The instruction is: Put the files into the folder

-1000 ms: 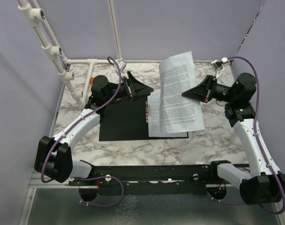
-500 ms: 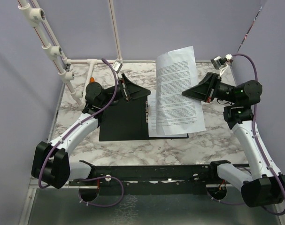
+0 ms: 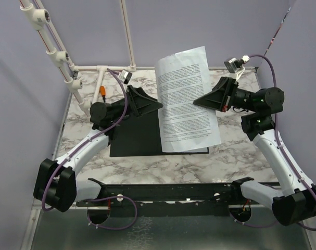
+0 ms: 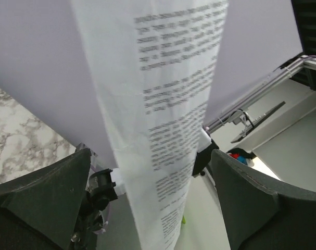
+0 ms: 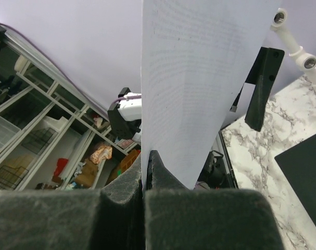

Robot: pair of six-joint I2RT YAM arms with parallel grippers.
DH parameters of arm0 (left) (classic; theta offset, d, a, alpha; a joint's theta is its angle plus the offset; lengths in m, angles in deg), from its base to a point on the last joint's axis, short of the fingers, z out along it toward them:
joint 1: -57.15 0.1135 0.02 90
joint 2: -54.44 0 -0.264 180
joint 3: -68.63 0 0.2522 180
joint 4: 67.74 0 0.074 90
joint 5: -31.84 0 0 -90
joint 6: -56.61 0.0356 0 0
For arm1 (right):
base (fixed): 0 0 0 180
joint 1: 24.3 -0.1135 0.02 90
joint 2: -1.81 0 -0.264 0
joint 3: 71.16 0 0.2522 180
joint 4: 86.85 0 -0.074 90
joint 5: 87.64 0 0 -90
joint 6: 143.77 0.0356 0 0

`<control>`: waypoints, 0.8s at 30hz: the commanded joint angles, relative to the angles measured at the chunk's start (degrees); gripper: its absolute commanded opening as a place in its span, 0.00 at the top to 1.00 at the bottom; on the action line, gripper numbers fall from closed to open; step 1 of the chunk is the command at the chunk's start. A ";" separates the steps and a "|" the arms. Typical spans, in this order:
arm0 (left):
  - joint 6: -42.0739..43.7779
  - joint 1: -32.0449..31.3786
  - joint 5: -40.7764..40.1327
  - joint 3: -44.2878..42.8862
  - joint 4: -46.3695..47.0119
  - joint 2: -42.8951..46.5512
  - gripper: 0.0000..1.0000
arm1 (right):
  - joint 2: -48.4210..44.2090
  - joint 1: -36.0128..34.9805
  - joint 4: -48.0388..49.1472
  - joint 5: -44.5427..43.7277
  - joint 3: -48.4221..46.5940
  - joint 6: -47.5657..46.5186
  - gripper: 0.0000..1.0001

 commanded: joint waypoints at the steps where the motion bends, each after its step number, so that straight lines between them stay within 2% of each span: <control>1: -7.77 -1.19 0.88 1.25 15.62 0.23 0.01 | 1.29 -1.39 -1.19 -2.64 -1.45 -2.53 0.99; 4: -14.99 -2.36 0.04 1.67 27.38 -1.59 0.03 | 1.44 -1.59 -7.57 -3.44 -1.52 -7.24 0.99; 6: -19.99 -2.54 -0.74 1.72 34.43 -3.13 0.14 | 1.12 -1.57 -10.92 -4.00 -1.62 -10.07 0.99; 9: -24.18 -2.60 -1.17 1.81 39.76 -5.25 0.35 | 0.42 -1.53 -18.11 -5.14 -2.55 -15.28 0.99; 12: -24.79 -2.51 -1.19 2.43 40.37 -6.28 0.50 | -0.80 -1.59 -24.83 -6.86 -3.48 -19.53 0.99; 18: -24.42 -2.51 -0.72 2.93 40.00 -7.36 0.67 | -2.86 -1.59 -32.94 -9.79 -5.36 -25.64 0.99; 24: -20.27 -2.51 -0.07 4.52 33.72 -7.17 0.84 | -3.78 -1.53 -38.08 -11.47 -6.71 -29.18 0.99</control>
